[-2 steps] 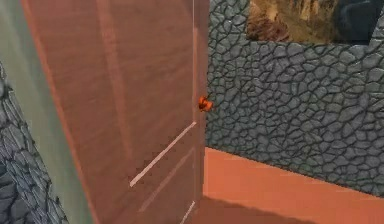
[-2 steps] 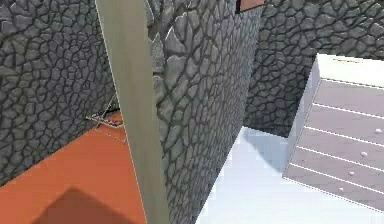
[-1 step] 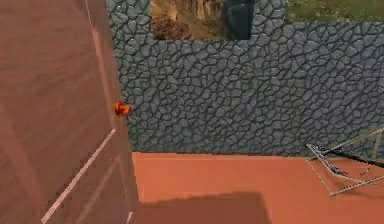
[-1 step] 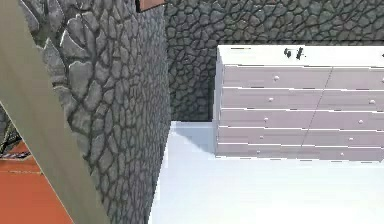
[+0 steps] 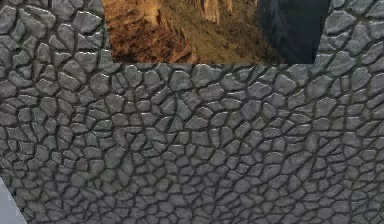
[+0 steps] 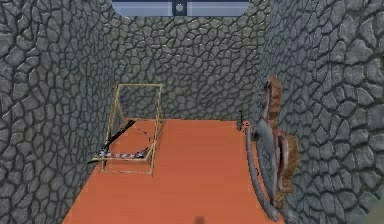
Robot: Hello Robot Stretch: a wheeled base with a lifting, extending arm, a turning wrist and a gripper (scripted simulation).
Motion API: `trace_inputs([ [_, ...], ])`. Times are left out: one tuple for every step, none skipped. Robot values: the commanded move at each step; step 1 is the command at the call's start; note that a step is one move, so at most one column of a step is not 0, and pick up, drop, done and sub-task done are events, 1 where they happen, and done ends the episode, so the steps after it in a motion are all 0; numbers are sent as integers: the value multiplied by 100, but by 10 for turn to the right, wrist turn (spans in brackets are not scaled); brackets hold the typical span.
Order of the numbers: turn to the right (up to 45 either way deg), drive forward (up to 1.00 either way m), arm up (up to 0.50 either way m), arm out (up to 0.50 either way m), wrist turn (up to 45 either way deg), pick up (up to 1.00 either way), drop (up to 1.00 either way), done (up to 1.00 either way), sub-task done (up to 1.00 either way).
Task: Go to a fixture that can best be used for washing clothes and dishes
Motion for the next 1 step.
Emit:
trace_inputs([
  [30,0,0,0,0,0,0,0,0],
])
